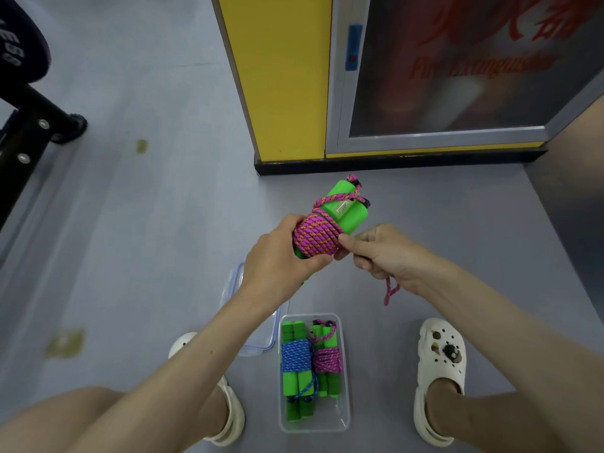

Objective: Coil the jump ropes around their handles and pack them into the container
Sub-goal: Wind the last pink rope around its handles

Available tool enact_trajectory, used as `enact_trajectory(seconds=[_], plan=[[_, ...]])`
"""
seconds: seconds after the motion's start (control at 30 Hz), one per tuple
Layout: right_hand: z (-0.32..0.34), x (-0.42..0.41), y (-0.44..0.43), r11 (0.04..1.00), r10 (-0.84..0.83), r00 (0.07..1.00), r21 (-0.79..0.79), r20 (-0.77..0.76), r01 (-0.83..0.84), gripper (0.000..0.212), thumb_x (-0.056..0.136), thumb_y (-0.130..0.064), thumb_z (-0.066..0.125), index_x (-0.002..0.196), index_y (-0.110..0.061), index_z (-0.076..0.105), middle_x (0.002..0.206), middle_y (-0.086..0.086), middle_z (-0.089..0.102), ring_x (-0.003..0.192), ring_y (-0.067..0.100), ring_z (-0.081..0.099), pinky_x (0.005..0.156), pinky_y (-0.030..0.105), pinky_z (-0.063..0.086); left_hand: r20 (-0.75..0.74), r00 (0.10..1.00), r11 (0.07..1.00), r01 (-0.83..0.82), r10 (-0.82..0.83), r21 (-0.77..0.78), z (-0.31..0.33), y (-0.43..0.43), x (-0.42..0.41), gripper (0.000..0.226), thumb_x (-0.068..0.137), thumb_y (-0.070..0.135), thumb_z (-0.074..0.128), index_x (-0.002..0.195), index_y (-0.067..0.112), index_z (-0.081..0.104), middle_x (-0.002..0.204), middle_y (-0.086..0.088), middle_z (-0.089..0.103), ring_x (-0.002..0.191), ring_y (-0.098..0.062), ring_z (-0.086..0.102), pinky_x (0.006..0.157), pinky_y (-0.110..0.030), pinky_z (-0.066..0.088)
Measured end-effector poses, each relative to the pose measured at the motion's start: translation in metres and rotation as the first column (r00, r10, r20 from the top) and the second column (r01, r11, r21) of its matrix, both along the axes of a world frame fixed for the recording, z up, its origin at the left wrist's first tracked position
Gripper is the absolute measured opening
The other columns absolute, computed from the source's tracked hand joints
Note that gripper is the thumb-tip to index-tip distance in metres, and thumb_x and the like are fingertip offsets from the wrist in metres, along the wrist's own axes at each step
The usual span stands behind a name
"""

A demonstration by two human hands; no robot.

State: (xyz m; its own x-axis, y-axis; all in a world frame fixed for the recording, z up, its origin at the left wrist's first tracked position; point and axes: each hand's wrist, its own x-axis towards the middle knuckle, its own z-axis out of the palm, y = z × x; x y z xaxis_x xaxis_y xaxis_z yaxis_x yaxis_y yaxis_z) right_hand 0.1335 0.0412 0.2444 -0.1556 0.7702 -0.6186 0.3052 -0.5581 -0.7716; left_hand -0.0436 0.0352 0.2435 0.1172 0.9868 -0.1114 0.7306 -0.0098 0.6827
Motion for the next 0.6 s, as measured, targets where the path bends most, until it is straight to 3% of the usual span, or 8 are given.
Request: enact_trajectory(seconds=[0.2,0.3,0.43,0.6], plan=[[-0.003,-0.006,0.000,1.000,0.004,1.000,-0.013,0.016,-0.003,0.037,0.096,-0.032,0.053,0.083,-0.001,0.068,0.038,-0.003,0.038,0.033,0.008,0.023,0.036,0.018,0.018,-0.230,0.973,0.986,0.062,-0.025,0.154,0.004,-0.005,0.002,0.056,0.082,0.046,0.068,0.128,0.027,0.045,0.103,0.005,0.066,0.087,-0.018,0.063,0.066,-0.026,0.043],[-0.007,-0.009,0.001,0.997,-0.021,0.999,-0.074,-0.025,0.019,0.032,0.098,-0.026,0.049,0.090,0.001,0.066,0.040,-0.004,0.039,0.033,0.006,0.023,0.035,0.017,0.018,-0.328,0.944,0.956,0.120,-0.026,0.269,0.000,-0.006,0.002,0.053,0.083,0.043,0.067,0.129,0.025,0.046,0.107,0.005,0.065,0.087,-0.020,0.064,0.063,-0.025,0.037],[-0.005,-0.007,0.005,0.984,-0.084,0.980,-0.168,-0.179,0.054,0.023,0.095,-0.016,0.054,0.101,0.005,0.059,0.052,0.001,0.045,0.034,0.002,0.022,0.033,0.013,0.016,-0.427,0.904,0.908,0.207,-0.035,0.365,-0.013,-0.010,0.000,0.050,0.072,0.029,0.080,0.116,0.016,0.058,0.087,-0.001,0.068,0.065,-0.025,0.064,0.051,-0.025,0.034],[-0.003,-0.007,0.005,0.979,-0.122,0.946,-0.196,-0.299,0.064,0.054,0.069,-0.050,0.064,0.094,-0.002,0.058,0.056,0.003,0.046,0.033,0.001,0.022,0.032,0.012,0.017,-0.585,0.808,0.787,0.320,0.063,0.527,-0.022,-0.010,0.001,0.054,0.060,0.017,0.087,0.109,0.010,0.065,0.072,-0.002,0.064,0.048,-0.021,0.054,0.040,-0.024,0.026]])
